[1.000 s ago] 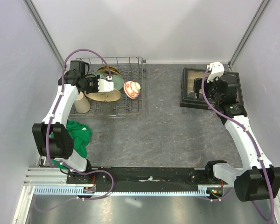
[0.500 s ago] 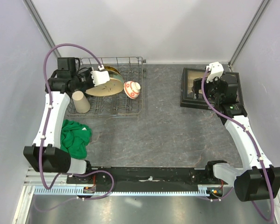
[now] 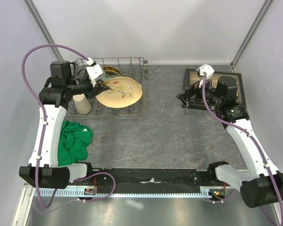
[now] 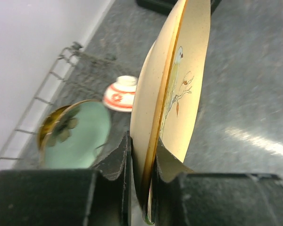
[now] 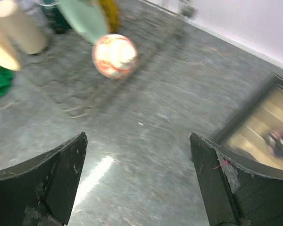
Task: Unload the mixed dishes from the dish rack
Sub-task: Pick up the plate from the dish rack, then place the plate at the center of the board, then pick up the plate from the dish rack.
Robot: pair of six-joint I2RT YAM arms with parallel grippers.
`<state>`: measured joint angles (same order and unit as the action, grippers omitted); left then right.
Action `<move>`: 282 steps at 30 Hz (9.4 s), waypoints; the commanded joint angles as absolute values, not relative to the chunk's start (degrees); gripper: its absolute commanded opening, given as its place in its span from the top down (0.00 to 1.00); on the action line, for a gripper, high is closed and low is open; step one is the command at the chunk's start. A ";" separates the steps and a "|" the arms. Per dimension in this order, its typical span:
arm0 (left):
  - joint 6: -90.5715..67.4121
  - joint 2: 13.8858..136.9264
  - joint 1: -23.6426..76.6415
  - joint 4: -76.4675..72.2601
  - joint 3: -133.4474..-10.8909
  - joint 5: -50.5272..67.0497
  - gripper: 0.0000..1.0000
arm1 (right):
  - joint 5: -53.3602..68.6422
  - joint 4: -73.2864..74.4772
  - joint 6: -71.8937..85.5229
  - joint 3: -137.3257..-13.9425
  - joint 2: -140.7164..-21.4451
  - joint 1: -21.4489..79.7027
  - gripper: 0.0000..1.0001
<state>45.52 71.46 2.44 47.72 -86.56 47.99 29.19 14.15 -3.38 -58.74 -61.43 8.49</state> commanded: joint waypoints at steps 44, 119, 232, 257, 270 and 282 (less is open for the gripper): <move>17.14 63.90 16.70 20.04 -70.40 56.34 0.98 | 38.67 20.13 -9.84 -76.11 -77.08 33.49 0.87; 34.28 60.91 16.61 30.32 -58.62 47.29 0.07 | 54.67 83.50 -73.12 -68.38 -101.78 -20.91 1.00; 63.44 75.93 16.52 16.35 -66.53 17.49 0.01 | 36.21 61.26 -52.29 -65.83 -77.26 -25.67 0.37; 89.64 100.45 9.49 34.98 -93.95 21.35 0.02 | 39.73 59.50 -55.11 -62.40 -79.54 -23.38 0.37; 96.85 107.40 7.56 41.92 -101.25 24.52 0.03 | 40.17 57.22 -55.11 -60.91 -83.14 -23.47 0.37; 97.56 110.83 7.21 42.63 -103.36 23.55 0.06 | 40.25 56.34 -54.84 -61.17 -85.43 -23.47 0.37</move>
